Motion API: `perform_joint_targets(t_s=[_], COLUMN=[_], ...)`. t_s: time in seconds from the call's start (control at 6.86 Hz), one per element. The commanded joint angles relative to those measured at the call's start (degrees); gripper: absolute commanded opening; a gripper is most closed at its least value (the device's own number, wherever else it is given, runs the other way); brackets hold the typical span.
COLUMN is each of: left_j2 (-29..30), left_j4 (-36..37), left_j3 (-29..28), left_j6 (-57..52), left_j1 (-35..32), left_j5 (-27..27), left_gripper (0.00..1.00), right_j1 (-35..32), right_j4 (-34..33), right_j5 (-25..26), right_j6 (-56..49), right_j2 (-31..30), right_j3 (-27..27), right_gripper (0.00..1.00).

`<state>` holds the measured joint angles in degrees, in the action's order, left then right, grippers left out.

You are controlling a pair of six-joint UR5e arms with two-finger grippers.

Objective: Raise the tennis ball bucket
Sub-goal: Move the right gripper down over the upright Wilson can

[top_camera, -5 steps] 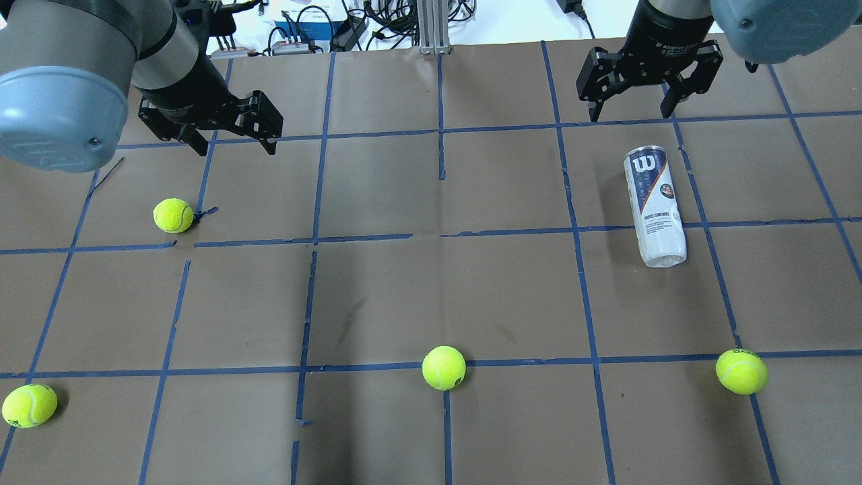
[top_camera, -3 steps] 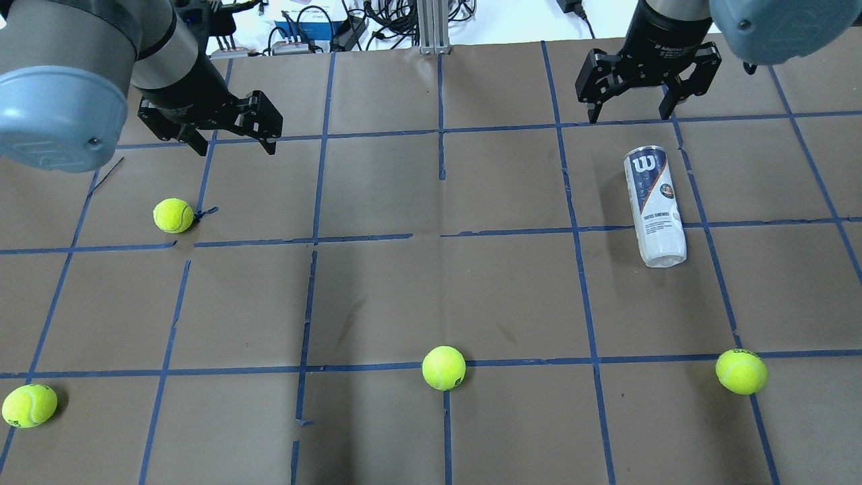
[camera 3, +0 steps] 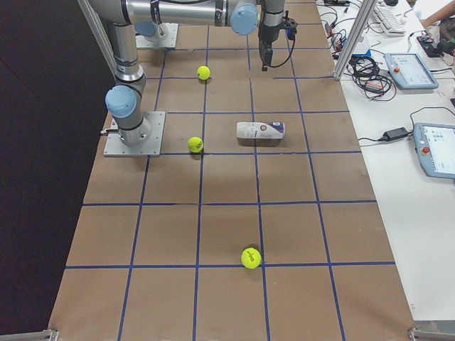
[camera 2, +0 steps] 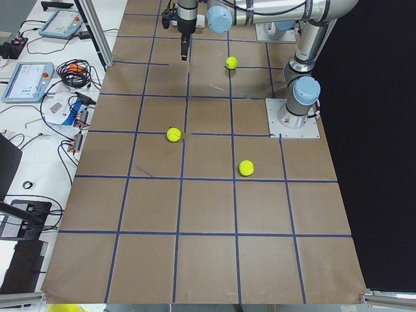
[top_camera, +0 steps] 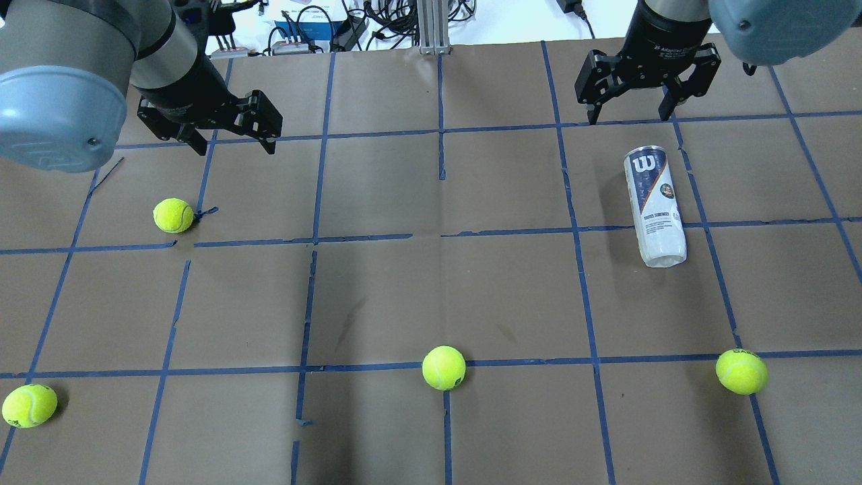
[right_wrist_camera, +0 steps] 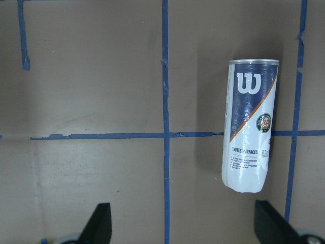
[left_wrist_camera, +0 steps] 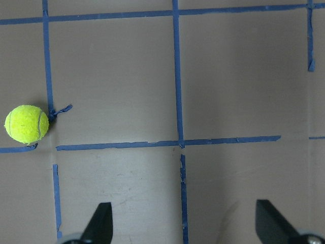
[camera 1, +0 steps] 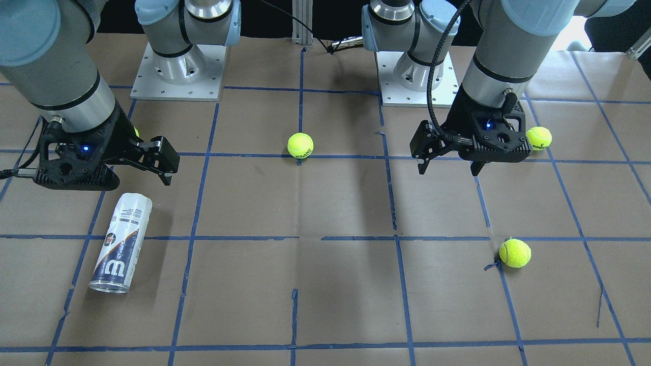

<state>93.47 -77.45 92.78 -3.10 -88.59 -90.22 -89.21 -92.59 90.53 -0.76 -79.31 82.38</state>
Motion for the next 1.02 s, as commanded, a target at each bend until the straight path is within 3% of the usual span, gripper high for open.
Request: perform_joint_targets(t_s=[0.0, 0.88], left_j2=[0.13, -0.13], left_j4=[-0.07, -0.07], left_j3=[-0.23, -0.67], left_j6=[-0.33, -0.33], left_j1=[0.09, 0.44], left_j5=[-0.14, -0.05], left_gripper=[1.00, 1.00], right_j1=[0.00, 0.35], right_j4=[0.74, 0.23], right_j5=[0.00, 0.00], right_j6=[-0.03, -0.55], right_j2=[0.04, 0.04], right_j3=[0.15, 2.42], right_gripper=[1.00, 1.00])
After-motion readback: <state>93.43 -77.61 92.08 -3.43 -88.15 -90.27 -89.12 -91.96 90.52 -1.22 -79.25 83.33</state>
